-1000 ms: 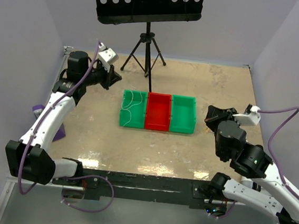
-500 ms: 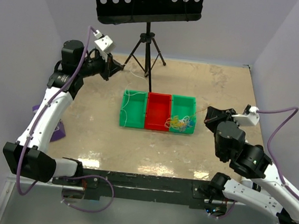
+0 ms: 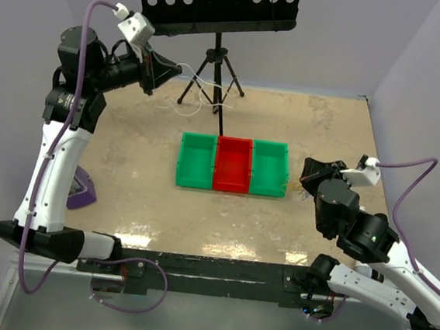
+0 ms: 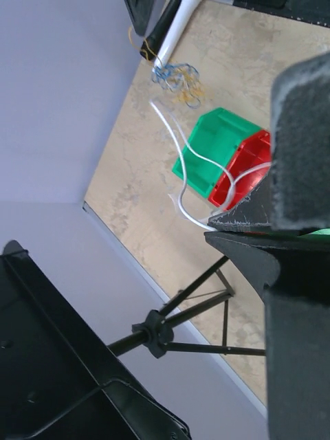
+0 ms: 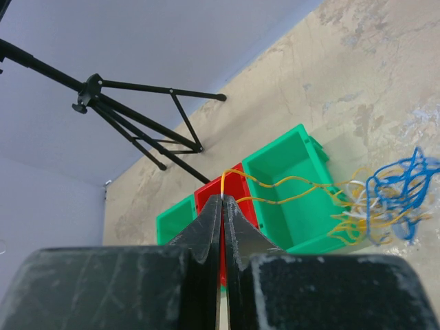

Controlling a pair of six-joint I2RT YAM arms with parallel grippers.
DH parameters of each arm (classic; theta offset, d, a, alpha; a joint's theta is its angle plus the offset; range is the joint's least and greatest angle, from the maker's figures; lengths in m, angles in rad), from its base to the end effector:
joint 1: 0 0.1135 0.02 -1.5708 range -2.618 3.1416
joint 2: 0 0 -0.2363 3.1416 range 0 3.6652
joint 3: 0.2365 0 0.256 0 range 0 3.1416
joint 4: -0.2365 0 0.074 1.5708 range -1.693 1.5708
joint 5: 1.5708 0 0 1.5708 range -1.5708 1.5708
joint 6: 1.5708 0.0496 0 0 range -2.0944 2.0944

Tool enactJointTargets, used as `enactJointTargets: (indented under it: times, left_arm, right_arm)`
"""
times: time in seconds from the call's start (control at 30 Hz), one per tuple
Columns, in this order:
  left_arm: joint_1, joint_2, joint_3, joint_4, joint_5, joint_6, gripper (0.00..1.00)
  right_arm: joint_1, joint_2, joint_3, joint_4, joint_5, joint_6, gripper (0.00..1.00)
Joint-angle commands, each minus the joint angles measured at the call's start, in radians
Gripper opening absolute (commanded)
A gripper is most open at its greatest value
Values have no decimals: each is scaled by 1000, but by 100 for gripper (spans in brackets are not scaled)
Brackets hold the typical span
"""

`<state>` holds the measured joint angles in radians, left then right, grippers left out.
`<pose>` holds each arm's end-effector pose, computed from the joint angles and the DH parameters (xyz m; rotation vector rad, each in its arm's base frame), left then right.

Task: Untangle the cables

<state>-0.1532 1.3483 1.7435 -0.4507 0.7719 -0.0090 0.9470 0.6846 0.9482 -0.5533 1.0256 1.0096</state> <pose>0.2752 -0.0775 0.4891 0.7070 1.5053 -0.7476 0.1262 0.1028 0.3572 0.7250 1.5864 0.4888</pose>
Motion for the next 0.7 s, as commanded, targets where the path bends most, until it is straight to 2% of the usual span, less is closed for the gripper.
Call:
enactJointTargets:
  times: [0.0, 0.27, 0.67]
  left_arm:
    - [-5, -26, 68, -62, 40, -46, 0]
    - [-5, -49, -76, -17, -3, -9, 0]
    - [-5, -55, -285, 99, 1, -31, 0]
  right_arm:
    - [-1, 0, -12, 24, -9, 12, 0]
    - [-1, -13, -14, 13, -10, 21, 0]
    - [-1, -30, -34, 6, -13, 38, 0]
